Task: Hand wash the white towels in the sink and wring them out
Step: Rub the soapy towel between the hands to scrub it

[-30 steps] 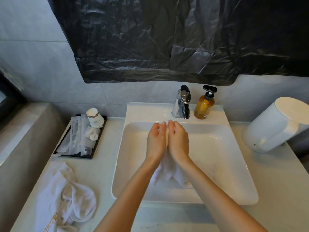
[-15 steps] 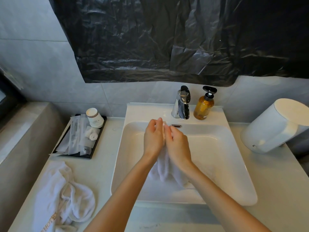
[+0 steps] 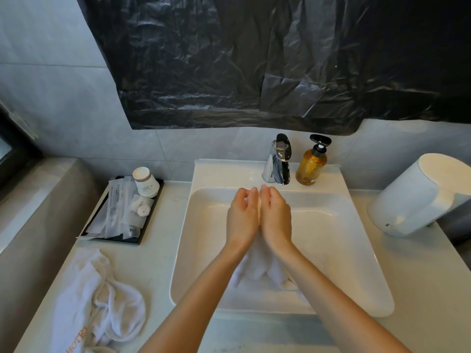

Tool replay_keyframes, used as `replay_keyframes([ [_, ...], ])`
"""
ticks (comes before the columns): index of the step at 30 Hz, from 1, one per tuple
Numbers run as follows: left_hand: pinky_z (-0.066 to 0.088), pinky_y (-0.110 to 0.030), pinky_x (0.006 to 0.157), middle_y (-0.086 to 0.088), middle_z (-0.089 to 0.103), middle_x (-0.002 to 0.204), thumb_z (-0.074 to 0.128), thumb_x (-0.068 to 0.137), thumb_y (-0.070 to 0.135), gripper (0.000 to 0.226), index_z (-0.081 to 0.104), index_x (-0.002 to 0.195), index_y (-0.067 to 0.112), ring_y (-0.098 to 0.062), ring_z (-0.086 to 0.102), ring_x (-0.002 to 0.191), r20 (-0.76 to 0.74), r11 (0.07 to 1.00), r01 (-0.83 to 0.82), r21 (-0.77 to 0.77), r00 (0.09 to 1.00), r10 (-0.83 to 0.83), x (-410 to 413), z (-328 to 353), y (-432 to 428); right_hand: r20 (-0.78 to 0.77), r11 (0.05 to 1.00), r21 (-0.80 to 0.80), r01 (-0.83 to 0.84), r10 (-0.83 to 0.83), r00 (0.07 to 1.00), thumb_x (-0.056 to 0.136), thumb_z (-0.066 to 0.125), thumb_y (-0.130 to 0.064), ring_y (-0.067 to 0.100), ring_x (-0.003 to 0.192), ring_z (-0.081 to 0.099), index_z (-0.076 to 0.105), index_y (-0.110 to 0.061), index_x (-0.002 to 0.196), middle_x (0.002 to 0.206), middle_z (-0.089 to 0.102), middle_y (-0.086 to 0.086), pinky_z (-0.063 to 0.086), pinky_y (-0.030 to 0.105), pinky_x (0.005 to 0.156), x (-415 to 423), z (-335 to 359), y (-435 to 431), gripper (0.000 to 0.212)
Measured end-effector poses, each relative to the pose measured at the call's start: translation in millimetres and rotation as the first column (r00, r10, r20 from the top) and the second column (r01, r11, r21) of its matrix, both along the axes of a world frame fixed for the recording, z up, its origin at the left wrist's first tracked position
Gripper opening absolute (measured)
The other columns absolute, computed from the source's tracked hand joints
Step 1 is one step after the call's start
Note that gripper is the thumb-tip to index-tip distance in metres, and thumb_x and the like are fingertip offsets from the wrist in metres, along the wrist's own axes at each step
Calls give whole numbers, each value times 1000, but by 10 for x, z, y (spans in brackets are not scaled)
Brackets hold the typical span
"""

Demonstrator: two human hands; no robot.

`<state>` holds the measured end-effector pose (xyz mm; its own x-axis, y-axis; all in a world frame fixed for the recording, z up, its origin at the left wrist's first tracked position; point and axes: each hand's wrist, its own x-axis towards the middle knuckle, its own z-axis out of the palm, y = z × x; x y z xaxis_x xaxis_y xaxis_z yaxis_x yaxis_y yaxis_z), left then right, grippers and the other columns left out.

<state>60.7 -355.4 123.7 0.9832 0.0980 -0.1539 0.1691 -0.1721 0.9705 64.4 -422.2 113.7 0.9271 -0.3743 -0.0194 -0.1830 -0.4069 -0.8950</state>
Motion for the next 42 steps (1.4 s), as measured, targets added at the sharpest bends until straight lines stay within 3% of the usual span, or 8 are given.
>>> replay_keyframes([
  [4,42,-35,72,0,57,73,41,103,32,30,51,83,12,-13,52,68,11,995,-93,-36,996,93,157,23,130,4,982,-74,-173,173,985,102,38,-36,20,75,61,56,-10,82,76,65,1,47,37,69,-216,13,66,38],
  [8,44,-33,68,3,59,72,40,103,32,30,53,86,12,-12,56,68,20,1000,9,9,1000,-9,-50,-15,-38,-61,1000,-23,-4,2,998,103,36,-37,30,87,62,57,-12,81,86,67,11,46,38,76,111,6,-55,39],
  [18,44,-33,68,4,58,67,43,102,32,31,50,76,16,-11,54,64,36,1000,3,-2,999,-3,-53,24,-52,-62,999,-23,31,-33,998,102,37,-38,30,83,61,56,-12,80,82,66,8,45,39,72,58,26,-43,39],
  [23,39,-33,66,4,51,62,44,102,31,35,43,69,18,-13,48,61,51,999,-50,-8,997,50,132,88,72,-8,968,-185,-170,171,985,103,33,-38,29,77,61,50,-15,82,78,64,7,45,41,68,-219,62,-2,36],
  [28,41,-31,64,5,55,64,44,101,34,34,46,70,20,-10,51,61,51,998,48,28,997,-49,-32,93,-83,-36,994,-105,9,-12,999,102,33,-38,32,85,61,51,-16,81,85,66,8,47,40,73,-1,83,-119,36],
  [32,39,-32,66,6,51,62,44,102,31,36,44,69,18,-10,47,61,43,997,-63,-38,997,65,144,113,40,8,968,-185,-169,174,985,103,33,-39,27,75,61,49,-14,82,75,62,5,47,42,68,-249,153,1,36],
  [37,37,-30,64,8,46,57,47,101,28,39,43,64,18,-8,43,58,20,996,16,-87,1000,-14,42,144,-30,-31,988,-148,-50,45,998,103,31,-38,34,92,60,52,-15,89,93,66,13,46,41,77,33,184,-104,35],
  [42,40,-30,65,0,52,65,44,102,28,36,48,70,13,-10,47,63,30,983,-117,-143,992,122,156,136,118,33,936,-283,-211,229,973,102,28,-41,33,80,63,54,-11,91,81,66,12,50,47,71,-195,184,102,41],
])
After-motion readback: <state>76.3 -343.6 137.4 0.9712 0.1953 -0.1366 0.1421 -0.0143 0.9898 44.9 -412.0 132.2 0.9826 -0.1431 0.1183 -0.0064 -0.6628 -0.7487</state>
